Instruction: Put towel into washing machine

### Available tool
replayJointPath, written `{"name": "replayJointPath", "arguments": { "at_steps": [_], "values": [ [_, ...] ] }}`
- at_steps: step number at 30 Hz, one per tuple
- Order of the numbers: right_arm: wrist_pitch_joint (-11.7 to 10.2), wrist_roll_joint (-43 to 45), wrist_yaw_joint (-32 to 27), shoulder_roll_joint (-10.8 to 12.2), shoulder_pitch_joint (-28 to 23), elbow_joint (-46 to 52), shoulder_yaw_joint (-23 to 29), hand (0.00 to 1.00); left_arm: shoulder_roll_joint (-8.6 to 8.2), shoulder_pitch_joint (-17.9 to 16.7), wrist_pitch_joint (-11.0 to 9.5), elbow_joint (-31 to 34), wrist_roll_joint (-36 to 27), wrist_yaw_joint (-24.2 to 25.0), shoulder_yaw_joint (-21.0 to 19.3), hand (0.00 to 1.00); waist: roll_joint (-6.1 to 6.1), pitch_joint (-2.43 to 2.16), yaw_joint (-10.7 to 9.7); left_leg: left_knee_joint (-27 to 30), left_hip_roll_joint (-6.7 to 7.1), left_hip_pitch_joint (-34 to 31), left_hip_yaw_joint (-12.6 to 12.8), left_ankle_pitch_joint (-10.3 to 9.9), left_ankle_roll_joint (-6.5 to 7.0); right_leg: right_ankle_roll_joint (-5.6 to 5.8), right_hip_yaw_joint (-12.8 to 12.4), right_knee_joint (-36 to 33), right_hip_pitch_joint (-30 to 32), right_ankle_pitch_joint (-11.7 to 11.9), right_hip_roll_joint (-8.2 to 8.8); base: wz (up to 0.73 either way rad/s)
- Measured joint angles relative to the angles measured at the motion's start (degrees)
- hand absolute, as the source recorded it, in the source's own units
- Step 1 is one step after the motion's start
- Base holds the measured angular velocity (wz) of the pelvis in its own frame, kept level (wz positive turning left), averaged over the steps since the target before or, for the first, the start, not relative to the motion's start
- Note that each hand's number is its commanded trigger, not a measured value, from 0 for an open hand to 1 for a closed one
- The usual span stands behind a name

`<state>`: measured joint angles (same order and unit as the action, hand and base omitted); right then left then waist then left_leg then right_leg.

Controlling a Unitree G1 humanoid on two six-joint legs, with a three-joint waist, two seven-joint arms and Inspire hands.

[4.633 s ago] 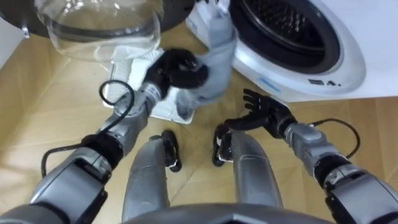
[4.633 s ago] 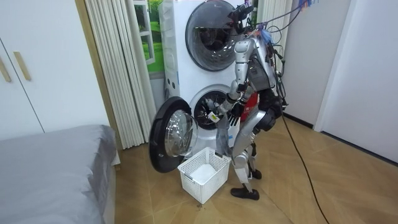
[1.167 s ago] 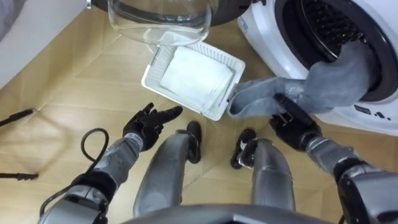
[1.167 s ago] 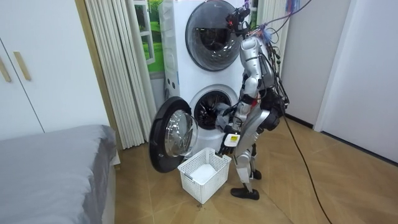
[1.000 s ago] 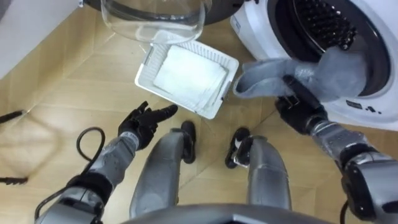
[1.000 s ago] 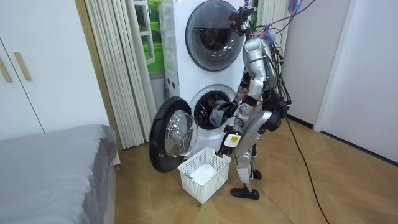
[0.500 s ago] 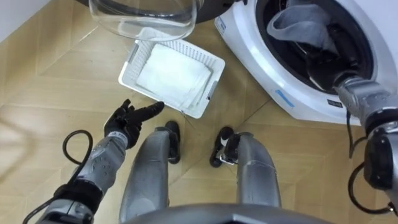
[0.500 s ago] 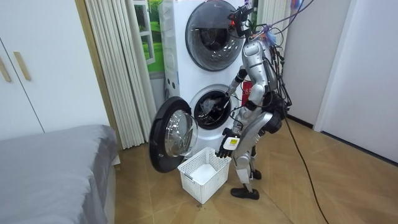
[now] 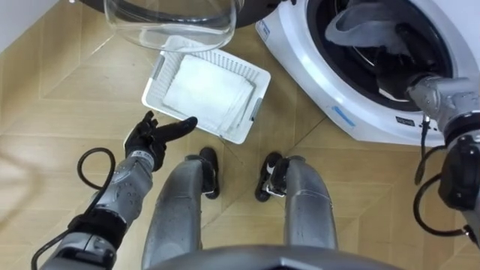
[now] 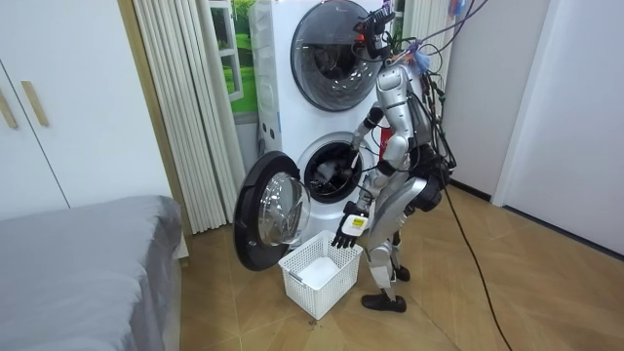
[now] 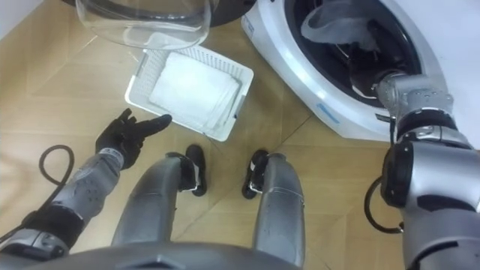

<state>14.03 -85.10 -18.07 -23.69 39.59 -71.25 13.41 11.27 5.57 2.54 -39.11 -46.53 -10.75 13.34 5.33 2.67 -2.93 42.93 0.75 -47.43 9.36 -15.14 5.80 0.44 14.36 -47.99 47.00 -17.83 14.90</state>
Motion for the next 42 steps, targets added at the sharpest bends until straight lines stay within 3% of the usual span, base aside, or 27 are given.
{"name": "replayJointPath", "arguments": {
  "at_steps": [5, 13, 17, 21, 22, 23, 25, 28, 31, 33, 36, 42],
  "values": [
    [-1.33, -2.51, -4.60, 0.00, 0.99, 0.00, 0.37, 0.00, -0.66, 0.61, -0.01, 0.00, 0.05, -0.04, 1.41, 0.00, -0.72, 0.05, 0.12, 0.03, -0.02, 0.00, 0.01, 0.01, 0.03, 0.06, 0.08, -0.04, -0.08, -0.04, 0.01, 0.00],
    [-5.96, -2.69, -7.49, 0.01, -0.06, 0.11, 0.36, 0.00, -1.10, 1.24, -0.51, 0.96, 0.16, -0.25, 1.43, 0.00, -2.46, -0.01, 1.32, -1.34, 0.01, 1.78, -0.02, 0.11, 0.18, 0.36, 0.15, 1.33, -1.80, 0.12, -0.10, 0.00],
    [-8.51, -3.55, -7.90, 0.20, -3.46, 2.87, 0.44, 0.00, -1.35, 1.26, -1.12, 0.93, 0.25, -0.01, 0.87, 0.00, -3.39, -0.01, 2.01, -1.69, 0.00, 2.76, -0.07, 0.10, 0.18, 0.58, 0.59, 1.64, -3.08, -0.02, -0.08, 0.05],
    [-11.64, -3.87, -8.00, 1.18, -9.06, 4.52, 1.29, 0.00, -1.82, 1.41, -1.27, -2.88, 5.89, 0.27, 0.45, 0.00, -4.45, -0.08, 4.03, -4.73, -0.38, 7.30, -0.07, 0.23, -0.08, 0.59, 1.05, 5.21, -7.81, 0.53, -1.18, -0.03],
    [-12.32, -3.75, -7.96, 1.32, -10.16, 4.72, 1.28, 0.00, -1.82, 1.25, -1.34, -3.44, 7.06, 0.30, 0.41, 0.00, -4.61, -0.15, 4.50, -5.47, -0.41, 8.19, -0.07, 0.33, -0.24, 0.58, 1.18, 5.99, -8.68, 0.75, -1.33, -0.08],
    [-13.18, -3.77, -7.43, 1.53, -12.30, 4.57, 1.30, 0.00, -1.84, 0.78, -1.52, -4.77, 9.07, 0.40, 0.27, 0.00, -5.28, -0.51, 4.88, -6.76, -0.58, 9.68, -0.17, 0.51, -0.41, 0.71, 1.47, 7.76, -10.40, 1.22, -1.90, -0.11],
    [-13.34, -3.94, -6.19, 2.42, -14.39, 4.73, 1.26, 0.00, -1.30, -0.88, -1.79, -6.20, 12.43, 0.72, -0.31, 0.00, -6.09, -0.73, 4.99, -8.92, -1.06, 12.08, -0.13, 0.84, -0.74, 0.79, 1.56, 11.03, -13.00, 2.17, -3.09, -0.16],
    [-14.32, -1.58, -3.43, 4.99, -19.11, 3.85, 0.97, 0.00, -0.86, -2.77, -2.43, -11.13, 17.35, 2.17, -1.56, 0.00, -6.66, -1.11, 4.89, -12.71, -1.35, 17.03, -0.36, 1.23, -1.35, 1.02, 2.46, 16.02, -18.70, 3.11, -4.38, -0.01],
    [-15.12, 6.53, 0.69, 6.25, -25.41, 1.10, -1.47, 0.00, -0.44, -5.82, -3.01, -13.37, 23.17, 2.99, -4.29, 0.00, -6.66, -1.19, 4.78, -15.83, -1.32, 21.53, -0.68, 1.51, -1.82, 1.40, 3.09, 19.75, -23.35, 3.70, -5.18, -0.01],
    [-15.91, 18.36, 3.25, 6.64, -32.45, 1.00, -4.74, 0.00, 0.09, -8.08, -3.30, -15.65, 29.40, 2.91, -5.84, 0.00, -6.65, -1.44, 4.70, -17.26, -1.28, 24.23, -0.63, 1.52, -1.85, 1.63, 2.93, 21.90, -26.34, 3.84, -5.64, -0.08],
    [-15.89, 35.51, 6.13, 6.83, -38.14, -1.69, -11.18, 0.00, 1.23, -10.90, -3.38, -17.28, 34.84, 2.65, -7.13, 0.00, -6.32, -1.80, 4.81, -19.92, -1.58, 28.28, -0.05, 1.68, -2.13, 1.82, 2.26, 25.66, -30.23, 4.54, -6.76, -0.24],
    [-15.27, 54.21, 12.64, 9.45, -41.99, -2.26, -18.58, 0.00, 0.85, -12.38, -4.43, -20.64, 37.29, 2.44, -8.12, 0.00, -5.39, -2.19, 4.69, -25.57, -1.83, 37.12, 0.09, 2.41, -3.58, 1.53, 1.54, 31.21, -38.30, 5.80, -8.67, -0.14]
  ]
}}
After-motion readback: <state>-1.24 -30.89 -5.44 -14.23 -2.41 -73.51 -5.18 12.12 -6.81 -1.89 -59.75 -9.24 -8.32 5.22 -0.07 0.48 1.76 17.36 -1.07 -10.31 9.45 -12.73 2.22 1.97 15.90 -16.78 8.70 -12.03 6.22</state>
